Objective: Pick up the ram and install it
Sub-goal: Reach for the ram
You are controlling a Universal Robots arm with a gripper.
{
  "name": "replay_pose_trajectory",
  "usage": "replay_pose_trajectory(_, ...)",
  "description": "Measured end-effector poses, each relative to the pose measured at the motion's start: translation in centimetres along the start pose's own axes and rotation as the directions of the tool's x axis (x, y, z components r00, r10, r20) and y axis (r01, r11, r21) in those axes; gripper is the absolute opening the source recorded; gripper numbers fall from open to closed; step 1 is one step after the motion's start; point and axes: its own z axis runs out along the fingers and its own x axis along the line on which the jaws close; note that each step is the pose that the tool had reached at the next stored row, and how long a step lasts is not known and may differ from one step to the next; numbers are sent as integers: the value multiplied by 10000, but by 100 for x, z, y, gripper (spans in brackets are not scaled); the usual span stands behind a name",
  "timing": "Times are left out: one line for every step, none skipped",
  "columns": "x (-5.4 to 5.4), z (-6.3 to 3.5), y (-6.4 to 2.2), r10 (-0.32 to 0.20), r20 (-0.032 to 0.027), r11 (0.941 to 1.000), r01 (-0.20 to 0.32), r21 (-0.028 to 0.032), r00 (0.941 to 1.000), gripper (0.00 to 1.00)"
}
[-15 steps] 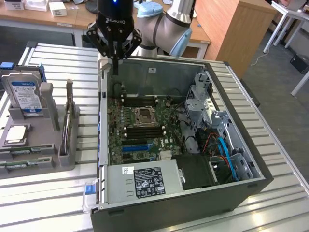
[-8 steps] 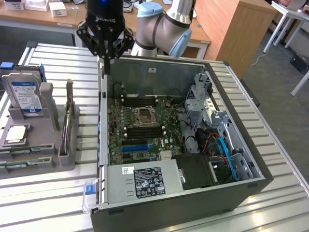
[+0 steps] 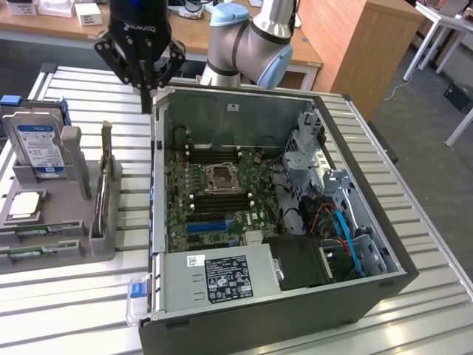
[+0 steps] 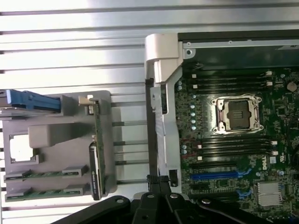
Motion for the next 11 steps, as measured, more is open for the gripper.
replay_pose_trajectory(39, 0, -3, 1, 0, 10000, -1, 0, 10000, 10)
replay_pose_trajectory(78, -1, -5, -1, 0, 10000, 1, 0, 10000, 10)
replay_pose_trajectory(119, -1, -8, -1, -1, 10000, 1, 0, 10000, 10)
replay_pose_trajectory(157, -2, -11, -2, 0, 10000, 2, 0, 10000, 10)
replay_pose_trajectory(195, -2, -14, 0, 0, 10000, 0, 1, 10000, 10)
replay_pose_trajectory(230, -2, -17, 0, 0, 10000, 0, 0, 10000, 10)
replay_pose_trajectory(263, -2, -19, 0, 0, 10000, 0, 0, 10000, 10)
replay_pose_trajectory(296, -2, -22, -1, 0, 10000, 1, 0, 10000, 10)
replay_pose_trajectory(331, -2, -24, -1, 0, 10000, 1, 0, 10000, 10)
replay_pose_trajectory(367, -3, -27, -1, 0, 10000, 1, 0, 10000, 10)
replay_pose_trajectory(403, -3, -29, 0, 0, 10000, 0, 0, 10000, 10)
